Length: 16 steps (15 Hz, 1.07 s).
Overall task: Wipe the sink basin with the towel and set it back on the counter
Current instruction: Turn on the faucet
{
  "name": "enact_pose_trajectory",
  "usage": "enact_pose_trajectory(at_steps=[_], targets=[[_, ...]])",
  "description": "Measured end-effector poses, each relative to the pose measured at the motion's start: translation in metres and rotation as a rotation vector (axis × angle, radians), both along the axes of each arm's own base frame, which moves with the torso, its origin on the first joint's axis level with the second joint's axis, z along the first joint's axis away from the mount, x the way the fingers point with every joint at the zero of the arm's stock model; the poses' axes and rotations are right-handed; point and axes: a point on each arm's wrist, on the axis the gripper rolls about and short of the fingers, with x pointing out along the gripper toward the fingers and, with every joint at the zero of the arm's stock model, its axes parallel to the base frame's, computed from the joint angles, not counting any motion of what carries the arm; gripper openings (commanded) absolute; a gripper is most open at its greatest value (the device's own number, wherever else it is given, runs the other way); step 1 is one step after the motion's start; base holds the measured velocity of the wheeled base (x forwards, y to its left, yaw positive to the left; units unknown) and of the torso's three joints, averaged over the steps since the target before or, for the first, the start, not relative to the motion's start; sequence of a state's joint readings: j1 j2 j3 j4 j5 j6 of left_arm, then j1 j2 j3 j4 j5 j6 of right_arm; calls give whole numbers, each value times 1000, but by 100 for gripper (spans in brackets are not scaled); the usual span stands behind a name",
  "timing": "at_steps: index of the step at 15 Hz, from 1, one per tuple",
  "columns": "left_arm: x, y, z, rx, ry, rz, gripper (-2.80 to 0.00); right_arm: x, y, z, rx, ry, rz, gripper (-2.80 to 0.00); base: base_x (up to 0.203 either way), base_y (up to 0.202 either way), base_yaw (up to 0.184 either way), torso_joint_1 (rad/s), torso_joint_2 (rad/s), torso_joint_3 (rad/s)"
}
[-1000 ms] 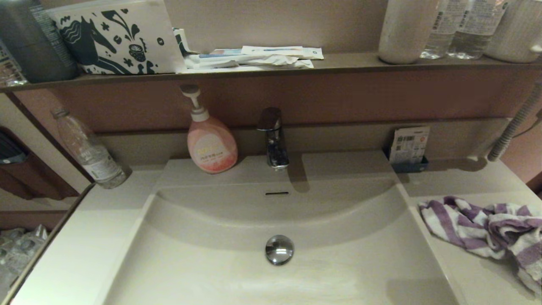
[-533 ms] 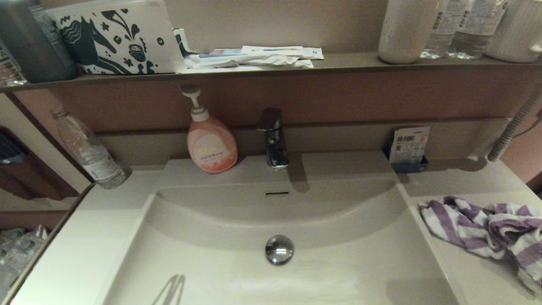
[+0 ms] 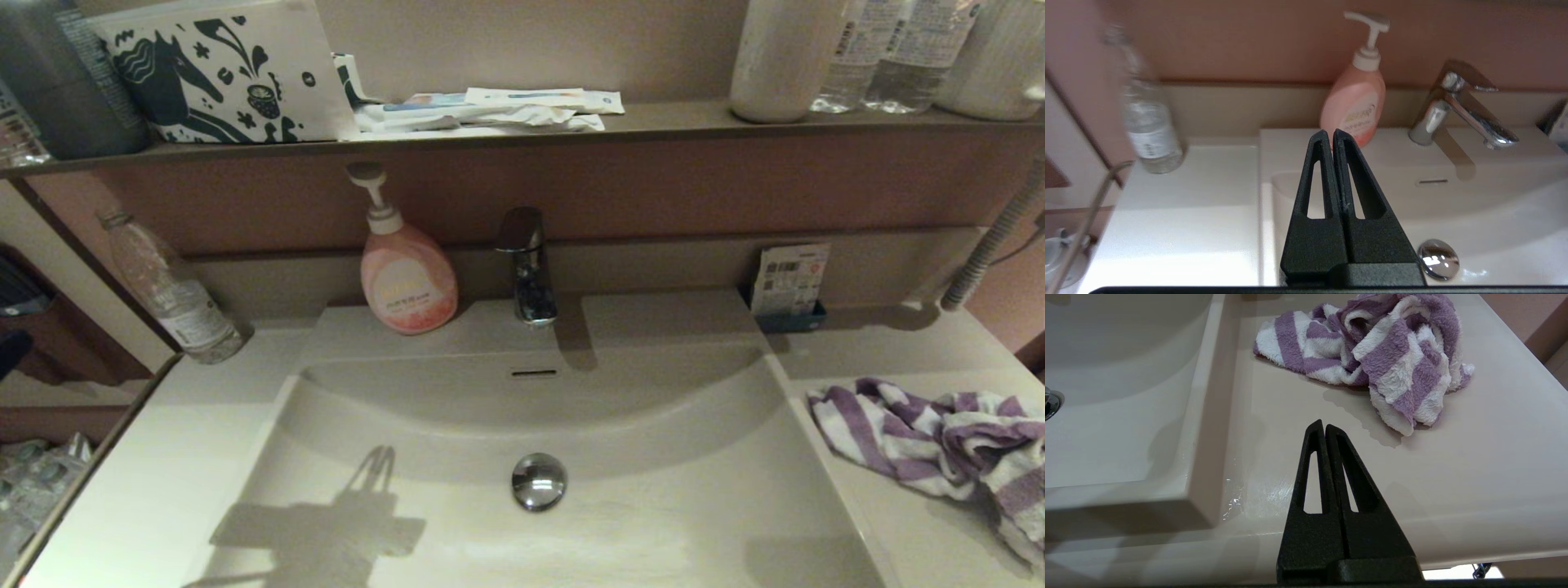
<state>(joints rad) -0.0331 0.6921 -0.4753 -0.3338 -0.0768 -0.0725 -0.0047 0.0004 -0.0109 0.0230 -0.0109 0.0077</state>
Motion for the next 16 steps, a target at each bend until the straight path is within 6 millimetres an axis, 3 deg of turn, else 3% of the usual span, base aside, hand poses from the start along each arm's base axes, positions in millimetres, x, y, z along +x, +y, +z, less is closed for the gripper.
enact_pose_trajectory(at_steps=[5,9,12,16], targets=[[31,-15,-1,-53,105,-146,-280,0,0,0,0,0,0,-280,0,0,0,0,0,0],[61,-46,2,-129,99,-216,-280,0,0,0,0,0,0,-280,0,0,0,0,0,0],[77,-71,2,-166,95,-220,-280,0,0,0,0,0,0,-280,0,0,0,0,0,0],[88,-83,-8,-184,166,-272,-280,0,0,0,0,0,0,-280,0,0,0,0,0,0]])
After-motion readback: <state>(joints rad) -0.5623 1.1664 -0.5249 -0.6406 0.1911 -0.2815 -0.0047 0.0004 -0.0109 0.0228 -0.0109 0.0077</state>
